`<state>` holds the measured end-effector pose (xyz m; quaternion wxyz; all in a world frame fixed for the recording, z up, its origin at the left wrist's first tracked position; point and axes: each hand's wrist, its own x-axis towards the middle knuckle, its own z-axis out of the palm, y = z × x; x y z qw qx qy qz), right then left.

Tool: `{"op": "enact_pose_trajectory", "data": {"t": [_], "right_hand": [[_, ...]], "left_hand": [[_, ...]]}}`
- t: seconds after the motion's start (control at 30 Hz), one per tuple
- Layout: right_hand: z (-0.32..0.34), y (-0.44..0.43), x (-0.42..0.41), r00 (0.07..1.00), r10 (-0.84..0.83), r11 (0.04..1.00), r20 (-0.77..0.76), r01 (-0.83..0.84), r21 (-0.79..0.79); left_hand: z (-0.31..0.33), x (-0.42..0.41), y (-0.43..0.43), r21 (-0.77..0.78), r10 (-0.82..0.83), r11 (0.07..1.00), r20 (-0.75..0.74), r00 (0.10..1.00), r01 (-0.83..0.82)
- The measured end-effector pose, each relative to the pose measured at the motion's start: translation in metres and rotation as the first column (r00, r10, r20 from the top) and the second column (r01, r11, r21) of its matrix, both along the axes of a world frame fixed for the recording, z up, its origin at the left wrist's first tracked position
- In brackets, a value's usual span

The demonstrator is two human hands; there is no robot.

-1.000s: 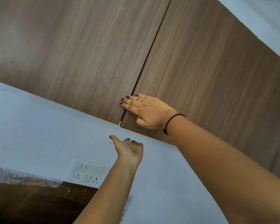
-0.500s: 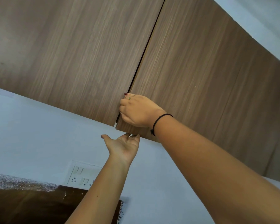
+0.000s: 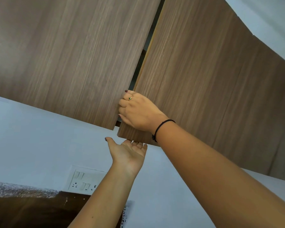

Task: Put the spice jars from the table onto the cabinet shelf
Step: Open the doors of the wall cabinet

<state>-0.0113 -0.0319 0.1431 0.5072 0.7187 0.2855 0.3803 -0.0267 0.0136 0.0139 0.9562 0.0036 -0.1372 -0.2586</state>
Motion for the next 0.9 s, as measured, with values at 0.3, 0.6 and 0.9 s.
{"op": "enact_pose_trajectory", "data": {"t": [0.3,0.6,0.9], "right_hand": [[-0.006,-0.002,-0.023,0.998,0.063,0.996,0.016,-0.064,0.068],[-0.007,0.002,-0.066,1.0,-0.018,0.998,-0.011,0.018,0.067],[-0.006,0.005,-0.104,0.997,-0.069,0.995,-0.023,0.071,0.076]], "left_hand": [[-0.008,-0.022,0.01,-0.049,-0.027,0.998,-0.004,1.0,0.027],[-0.012,-0.051,0.027,-0.097,-0.175,0.979,0.059,0.983,0.181],[-0.012,-0.075,0.03,0.128,-0.181,0.978,0.106,0.978,0.167]]}}
